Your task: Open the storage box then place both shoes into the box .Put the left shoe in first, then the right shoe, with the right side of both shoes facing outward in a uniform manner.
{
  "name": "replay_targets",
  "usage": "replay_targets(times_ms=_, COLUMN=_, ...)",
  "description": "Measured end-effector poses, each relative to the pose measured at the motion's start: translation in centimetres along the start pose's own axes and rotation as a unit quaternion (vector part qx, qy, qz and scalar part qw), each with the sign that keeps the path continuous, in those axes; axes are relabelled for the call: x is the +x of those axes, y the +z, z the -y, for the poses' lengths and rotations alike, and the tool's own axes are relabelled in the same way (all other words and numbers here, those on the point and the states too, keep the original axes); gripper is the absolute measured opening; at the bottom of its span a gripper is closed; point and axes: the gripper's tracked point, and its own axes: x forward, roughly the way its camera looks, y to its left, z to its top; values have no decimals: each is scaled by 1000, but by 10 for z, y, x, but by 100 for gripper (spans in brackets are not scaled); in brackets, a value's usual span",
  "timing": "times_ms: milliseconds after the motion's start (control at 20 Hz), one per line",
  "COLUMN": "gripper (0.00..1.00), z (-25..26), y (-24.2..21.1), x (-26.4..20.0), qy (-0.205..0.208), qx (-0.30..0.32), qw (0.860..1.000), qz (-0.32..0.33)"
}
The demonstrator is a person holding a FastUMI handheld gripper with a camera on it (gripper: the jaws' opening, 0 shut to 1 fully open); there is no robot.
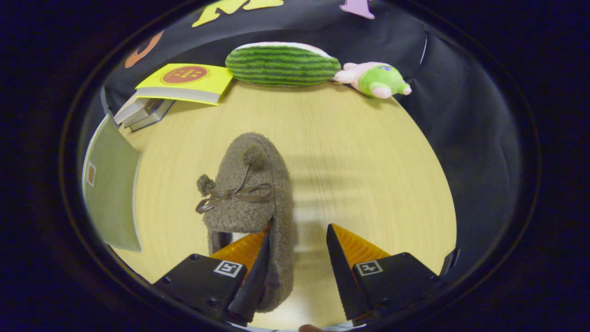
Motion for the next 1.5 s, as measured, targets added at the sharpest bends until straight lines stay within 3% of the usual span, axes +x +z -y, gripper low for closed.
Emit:
replay_targets(times_ms=50, gripper=67, z=-7, y=0, x=1, qy=19, qx=-10, qw=1000, qz=-7)
replay_targets(times_ms=200, gripper=57, z=-8, y=-2, x=4, qy=59, qx=-35, qw=998, qz=-18)
replay_targets(times_ms=300, gripper=51, z=-9, y=-2, x=4, qy=82, qx=-14, qw=996, qz=-28)
replay_targets(times_ms=550, gripper=46, z=-16, y=-3, x=3, qy=78, qx=8, qw=997, qz=-20)
replay_targets(times_ms=600, gripper=39, z=-15, y=-2, x=4, qy=67, qx=10, qw=998, qz=-14)
replay_targets(times_ms=650, gripper=23, z=-16, y=-2, x=3, qy=58, qx=17, qw=998, qz=-10)
replay_targets(times_ms=850, gripper=6, z=-12, y=1, x=0, qy=44, qx=65, qw=997, qz=22)
replay_targets(times_ms=1350, gripper=6, z=-49, y=19, x=-66, qy=56, qx=34, qw=995, qz=72)
replay_targets(times_ms=1500, gripper=6, z=-78, y=27, x=-101, qy=80, qx=37, qw=993, qz=84)
